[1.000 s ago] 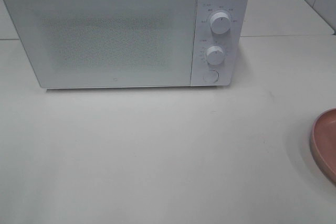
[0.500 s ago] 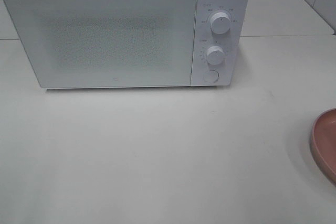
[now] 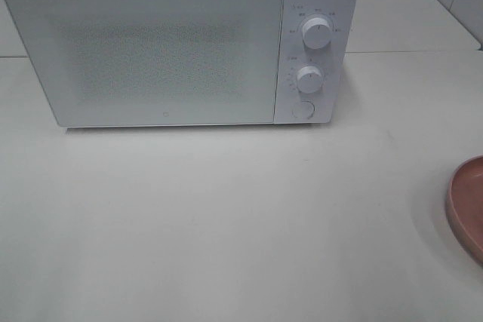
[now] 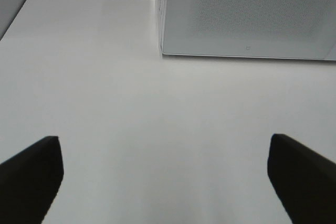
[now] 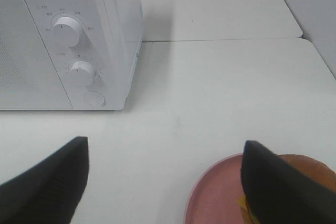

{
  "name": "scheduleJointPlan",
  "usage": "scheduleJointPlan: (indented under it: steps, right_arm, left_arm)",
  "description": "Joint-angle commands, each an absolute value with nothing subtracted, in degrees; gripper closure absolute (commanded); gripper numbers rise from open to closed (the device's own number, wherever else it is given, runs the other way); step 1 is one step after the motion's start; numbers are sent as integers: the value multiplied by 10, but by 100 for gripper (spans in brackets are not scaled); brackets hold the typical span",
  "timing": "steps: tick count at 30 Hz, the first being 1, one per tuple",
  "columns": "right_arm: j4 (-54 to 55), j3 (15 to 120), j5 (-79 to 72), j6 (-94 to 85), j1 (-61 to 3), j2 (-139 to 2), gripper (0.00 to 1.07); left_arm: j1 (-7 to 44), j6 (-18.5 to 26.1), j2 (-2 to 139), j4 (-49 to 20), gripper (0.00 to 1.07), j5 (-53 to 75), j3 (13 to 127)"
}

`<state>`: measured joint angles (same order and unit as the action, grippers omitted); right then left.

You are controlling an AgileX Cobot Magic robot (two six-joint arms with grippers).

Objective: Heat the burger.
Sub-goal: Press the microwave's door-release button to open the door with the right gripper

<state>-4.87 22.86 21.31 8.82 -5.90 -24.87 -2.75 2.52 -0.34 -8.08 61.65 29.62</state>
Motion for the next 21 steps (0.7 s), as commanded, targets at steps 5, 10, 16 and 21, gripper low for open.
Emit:
scheduleJointPlan:
  steps: [5, 10, 16, 21]
  right_arm:
    - [-53, 220, 126, 88, -57, -312, 31]
    - [-53, 220, 70, 88, -57, -357, 31]
    - [-70, 220, -22, 88, -57, -417, 31]
    - [-72, 220, -105, 88, -57, -467, 31]
  left_arm:
    - [-28, 25, -13, -85, 9, 611, 295]
    - [-28, 25, -13, -85, 9, 611, 295]
    - [-28, 25, -13, -85, 9, 611, 295]
    - [-28, 25, -13, -85, 9, 611, 295]
